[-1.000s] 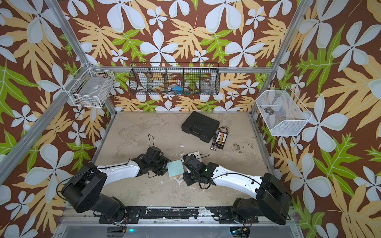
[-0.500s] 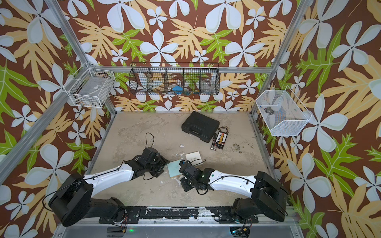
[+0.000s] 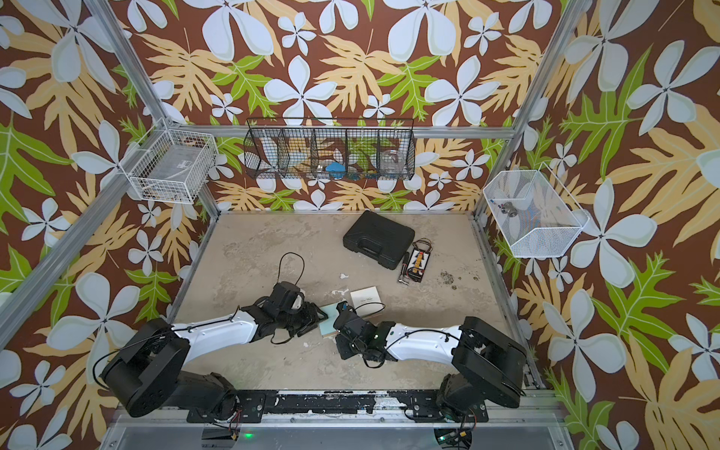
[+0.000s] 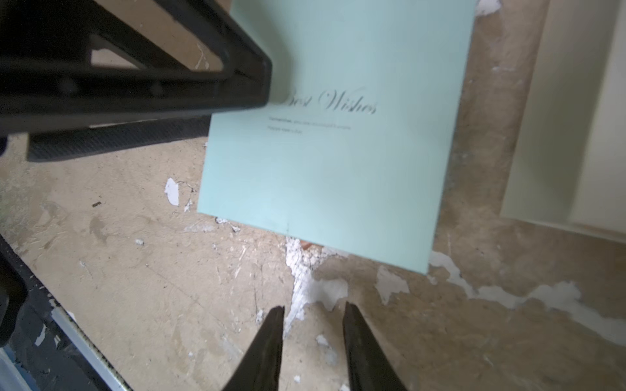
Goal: Take out the earrings from the drawer-style jewelry box
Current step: Open the drawer in the jewelry box.
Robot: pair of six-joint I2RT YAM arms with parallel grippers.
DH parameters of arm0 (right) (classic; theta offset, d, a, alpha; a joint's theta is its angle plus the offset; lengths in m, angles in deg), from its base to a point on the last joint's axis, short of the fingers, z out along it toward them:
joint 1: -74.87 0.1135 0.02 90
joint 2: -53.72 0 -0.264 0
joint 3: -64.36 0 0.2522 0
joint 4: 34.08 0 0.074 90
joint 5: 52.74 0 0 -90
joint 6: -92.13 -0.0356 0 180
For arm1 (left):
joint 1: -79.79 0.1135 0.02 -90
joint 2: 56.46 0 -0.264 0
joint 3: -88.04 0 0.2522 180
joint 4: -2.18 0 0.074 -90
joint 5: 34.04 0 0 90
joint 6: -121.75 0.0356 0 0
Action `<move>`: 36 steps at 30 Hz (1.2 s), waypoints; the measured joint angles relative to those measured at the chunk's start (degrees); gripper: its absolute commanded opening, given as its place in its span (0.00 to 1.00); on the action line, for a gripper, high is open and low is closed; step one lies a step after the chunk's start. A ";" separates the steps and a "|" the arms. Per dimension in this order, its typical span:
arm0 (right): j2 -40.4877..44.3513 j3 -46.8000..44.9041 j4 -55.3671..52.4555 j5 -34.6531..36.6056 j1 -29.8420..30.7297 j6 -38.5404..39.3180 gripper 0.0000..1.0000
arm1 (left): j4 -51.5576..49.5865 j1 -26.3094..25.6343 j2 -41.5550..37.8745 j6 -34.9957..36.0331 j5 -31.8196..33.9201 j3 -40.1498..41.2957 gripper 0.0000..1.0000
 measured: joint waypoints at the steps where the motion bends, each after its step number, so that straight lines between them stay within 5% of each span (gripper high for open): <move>1: -0.50 0.00 0.46 0.11 0.02 -0.17 0.33 | 0.48 0.00 0.46 0.33 -0.35 -0.04 0.53; 36: -4.50 -3.67 14.10 2.43 -2.21 -3.28 0.28 | 3.78 0.00 2.49 0.96 -0.90 1.09 0.44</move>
